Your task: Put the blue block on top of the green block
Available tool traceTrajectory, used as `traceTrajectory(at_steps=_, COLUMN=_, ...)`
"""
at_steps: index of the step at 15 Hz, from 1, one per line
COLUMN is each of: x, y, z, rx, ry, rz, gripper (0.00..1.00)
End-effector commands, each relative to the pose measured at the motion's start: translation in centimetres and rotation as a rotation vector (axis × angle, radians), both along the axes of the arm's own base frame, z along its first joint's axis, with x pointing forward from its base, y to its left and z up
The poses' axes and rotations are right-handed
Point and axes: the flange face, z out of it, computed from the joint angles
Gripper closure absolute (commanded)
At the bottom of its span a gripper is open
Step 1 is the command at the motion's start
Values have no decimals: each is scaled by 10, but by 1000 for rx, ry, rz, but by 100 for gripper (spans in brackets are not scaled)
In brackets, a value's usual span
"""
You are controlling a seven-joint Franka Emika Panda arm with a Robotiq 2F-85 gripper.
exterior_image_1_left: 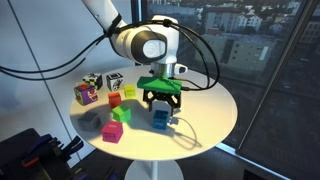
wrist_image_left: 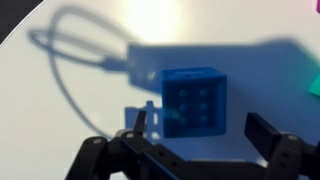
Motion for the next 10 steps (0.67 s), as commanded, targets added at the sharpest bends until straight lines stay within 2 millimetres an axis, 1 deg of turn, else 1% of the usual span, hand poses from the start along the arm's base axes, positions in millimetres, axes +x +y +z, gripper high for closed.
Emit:
traceTrajectory(at_steps=1, x=4, y=-3, z=-2, rx=-17, ry=-5, rz=13, gripper=25)
traceTrajectory(at_steps=2, x=4, y=-3, z=-3, rx=-18, ry=-4, rz=14, gripper=25)
traceTrajectory(at_steps=3, x=4, y=-3, z=-4, rx=-18, ry=-1, rz=15, gripper=32)
traceTrajectory(at_steps=4, x=4, y=-3, z=-5, rx=-20, ry=1, rz=17, gripper=42)
traceTrajectory(at_steps=6, x=4, y=-3, z=-4, rx=-25, ry=4, rz=21, gripper=59)
traceTrajectory(at_steps=7, x=5, y=-3, z=-1, rx=-36, ry=0, rz=15, gripper=65)
traceTrajectory(at_steps=10, x=4, y=3, z=12, rx=-44, ry=4, rz=11, gripper=67)
